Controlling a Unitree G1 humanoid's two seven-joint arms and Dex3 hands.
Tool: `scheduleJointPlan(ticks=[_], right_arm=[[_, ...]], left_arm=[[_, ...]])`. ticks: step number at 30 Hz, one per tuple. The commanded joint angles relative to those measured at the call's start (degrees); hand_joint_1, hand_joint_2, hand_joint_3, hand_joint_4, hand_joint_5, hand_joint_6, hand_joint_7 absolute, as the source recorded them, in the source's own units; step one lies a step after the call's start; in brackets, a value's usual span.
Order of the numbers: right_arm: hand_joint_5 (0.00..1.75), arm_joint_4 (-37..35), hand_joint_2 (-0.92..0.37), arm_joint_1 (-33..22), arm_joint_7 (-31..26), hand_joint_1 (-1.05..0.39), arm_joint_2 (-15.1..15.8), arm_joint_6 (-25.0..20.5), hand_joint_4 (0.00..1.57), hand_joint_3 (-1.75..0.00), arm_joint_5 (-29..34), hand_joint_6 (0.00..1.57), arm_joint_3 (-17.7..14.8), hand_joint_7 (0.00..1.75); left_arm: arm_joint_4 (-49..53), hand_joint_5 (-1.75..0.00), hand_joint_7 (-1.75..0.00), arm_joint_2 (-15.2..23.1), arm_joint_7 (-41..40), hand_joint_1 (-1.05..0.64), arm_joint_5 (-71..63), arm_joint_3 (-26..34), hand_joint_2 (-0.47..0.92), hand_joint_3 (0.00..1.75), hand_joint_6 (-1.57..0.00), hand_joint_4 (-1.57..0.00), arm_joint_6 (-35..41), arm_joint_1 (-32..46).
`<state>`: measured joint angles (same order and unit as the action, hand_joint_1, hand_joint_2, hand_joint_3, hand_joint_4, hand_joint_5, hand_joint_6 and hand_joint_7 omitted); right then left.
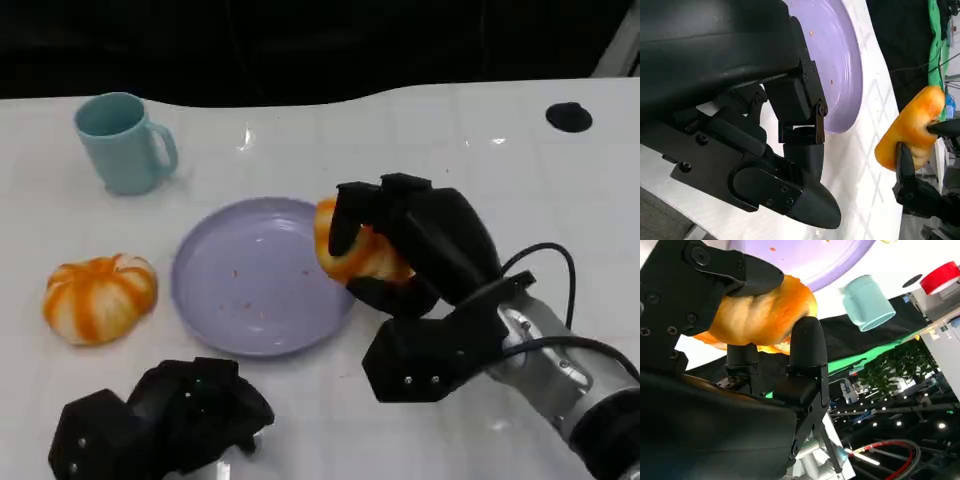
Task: Grasp the bread from the table and place it into the plate.
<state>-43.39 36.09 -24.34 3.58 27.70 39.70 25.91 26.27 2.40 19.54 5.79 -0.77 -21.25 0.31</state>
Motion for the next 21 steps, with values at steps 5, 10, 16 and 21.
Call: scheduleJointPlan(ticks=[5,10,16,21], right_arm=[[1.75,-10.0,-0.32,7.0,-1.5,-0.14,-7.0,1.1,0.96,-1.31,-0.5,0.77,2.0,1.64],[1.75,-13.5,-0.38,8.7,-2.3,-0.14,-8.8,2.5,0.93,-1.25,-1.2,0.76,1.9,1.62],[1.75,-17.4,-0.36,10.2,-2.7,-0.14,-10.4,4.8,0.91,-1.27,-2.1,0.77,1.6,1.53],[1.3,-18.8,-0.49,11.1,2.6,-0.2,-10.1,4.5,0.51,-0.84,-3.6,0.69,1.7,0.54]], left_arm=[[-0.5,-1.54,-0.81,0.8,0.1,-1.04,-0.1,-0.2,0.84,0.0,-1.28,-0.89,0.6,1.0],[-0.5,-1.53,-0.81,0.6,0.5,-1.04,0.2,-0.3,0.84,0.0,-1.27,-0.89,0.4,1.0],[-1.0,-1.52,-0.81,0.8,0.0,-1.04,-0.3,-0.4,0.84,0.0,-1.27,-0.89,1.0,1.2],[-1.0,-1.53,-0.81,0.8,0.1,-1.05,-0.1,-0.4,0.84,0.0,-1.26,-0.89,1.1,1.2]])
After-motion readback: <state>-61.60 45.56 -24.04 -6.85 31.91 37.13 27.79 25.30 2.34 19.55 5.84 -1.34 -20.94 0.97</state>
